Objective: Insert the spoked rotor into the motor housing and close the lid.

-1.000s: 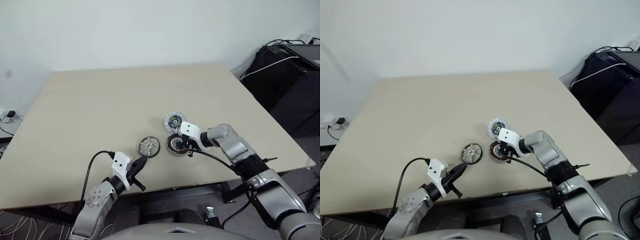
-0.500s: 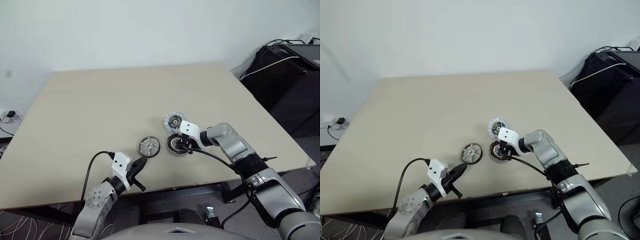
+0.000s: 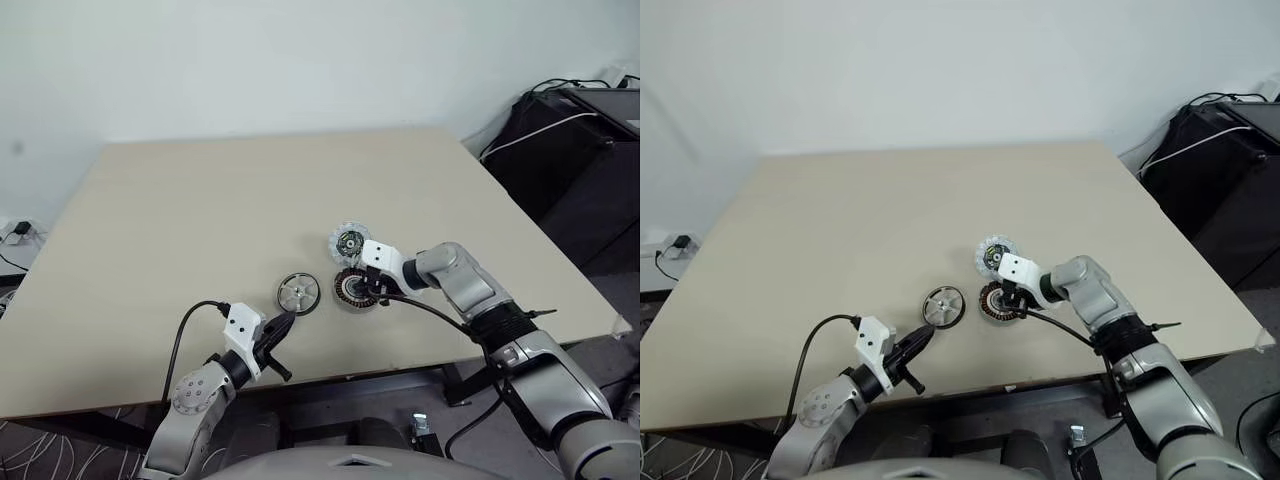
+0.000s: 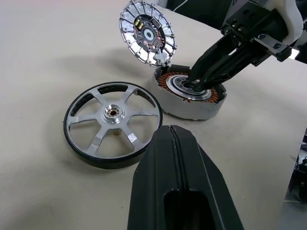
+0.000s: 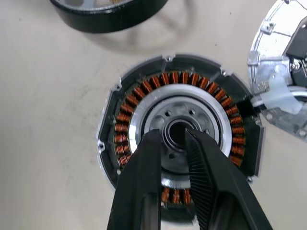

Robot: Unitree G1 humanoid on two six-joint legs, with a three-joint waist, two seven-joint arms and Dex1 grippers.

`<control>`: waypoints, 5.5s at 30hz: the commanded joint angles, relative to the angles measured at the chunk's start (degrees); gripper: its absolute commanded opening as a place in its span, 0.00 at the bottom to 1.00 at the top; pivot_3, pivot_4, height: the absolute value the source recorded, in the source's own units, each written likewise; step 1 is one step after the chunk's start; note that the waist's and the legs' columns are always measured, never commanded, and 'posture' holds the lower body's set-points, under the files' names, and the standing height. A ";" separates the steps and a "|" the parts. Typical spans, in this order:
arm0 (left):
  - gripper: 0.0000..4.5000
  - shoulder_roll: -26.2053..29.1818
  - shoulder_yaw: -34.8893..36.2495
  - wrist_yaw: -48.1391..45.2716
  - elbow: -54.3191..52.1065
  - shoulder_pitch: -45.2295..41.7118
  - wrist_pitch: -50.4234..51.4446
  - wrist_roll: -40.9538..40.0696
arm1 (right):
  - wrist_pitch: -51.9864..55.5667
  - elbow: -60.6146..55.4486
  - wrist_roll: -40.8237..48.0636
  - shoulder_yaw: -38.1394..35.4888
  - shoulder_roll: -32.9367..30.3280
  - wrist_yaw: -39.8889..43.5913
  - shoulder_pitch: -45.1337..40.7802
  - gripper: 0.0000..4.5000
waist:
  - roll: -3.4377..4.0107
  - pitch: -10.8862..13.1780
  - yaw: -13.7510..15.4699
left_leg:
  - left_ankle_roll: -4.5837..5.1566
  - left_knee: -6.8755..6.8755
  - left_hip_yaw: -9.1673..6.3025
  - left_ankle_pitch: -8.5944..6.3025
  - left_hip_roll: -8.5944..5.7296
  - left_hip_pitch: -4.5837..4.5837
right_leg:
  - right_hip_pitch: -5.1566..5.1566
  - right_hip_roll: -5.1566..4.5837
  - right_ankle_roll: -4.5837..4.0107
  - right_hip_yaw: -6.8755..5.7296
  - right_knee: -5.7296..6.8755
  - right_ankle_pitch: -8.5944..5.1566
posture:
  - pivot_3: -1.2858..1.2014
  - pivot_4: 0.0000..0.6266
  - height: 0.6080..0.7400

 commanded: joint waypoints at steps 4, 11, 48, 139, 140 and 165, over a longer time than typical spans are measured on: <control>0.00 -0.55 -0.09 0.57 -0.84 -0.30 -0.36 -0.45 | -1.53 0.73 -1.52 0.62 -0.65 1.54 -2.09 0.20 | 0.01 -0.01 0.01 | 0.00 0.00 0.00 0.00 0.00 0.00 | 0.00 0.00 0.00 0.00 0.00 0.00 | 0.52 0.00 1.00; 0.00 -0.72 -0.42 1.01 -1.06 -0.04 -0.40 -0.47 | -1.22 -0.52 -1.34 1.03 0.03 2.58 -1.58 0.20 | 0.02 -0.02 0.04 | 0.00 0.00 0.00 0.00 0.00 0.00 | 0.00 0.00 0.00 0.00 0.00 0.00 | 0.52 0.00 1.00; 0.00 -0.84 -1.26 -0.17 0.42 -0.39 -0.99 -0.56 | -3.06 -4.27 1.45 -3.30 0.88 -1.79 0.69 0.20 | 0.05 -0.04 -0.01 | -0.01 -0.01 0.00 0.00 -0.01 0.00 | -0.02 0.00 0.00 0.01 0.02 0.00 | 0.52 0.00 1.00; 0.00 -1.04 -1.32 0.34 -0.18 0.10 -1.21 -0.83 | -12.36 2.00 -3.30 -2.93 1.88 -10.54 2.87 0.20 | 0.06 -0.05 0.06 | -0.01 0.04 0.00 0.00 -0.01 0.02 | 0.03 0.00 0.00 -0.01 0.04 0.00 | 0.52 0.00 1.00; 0.00 -1.03 -1.28 0.30 -0.11 0.15 -1.31 -0.83 | -12.41 2.07 -3.34 -2.96 1.84 -10.49 2.83 0.20 | 0.06 -0.05 0.06 | -0.01 0.03 0.00 0.00 -0.01 0.02 | 0.03 0.00 0.00 0.00 0.03 0.00 | 0.52 0.00 1.00; 0.00 -1.12 -0.96 0.48 -0.96 -0.86 0.17 -1.17 | -11.30 0.71 -2.91 -3.47 -0.58 -8.51 3.95 0.20 | 0.06 -0.07 0.07 | 0.00 0.05 0.00 0.00 -0.01 0.05 | 0.07 0.00 0.00 -0.01 0.05 0.00 | 0.52 0.00 1.00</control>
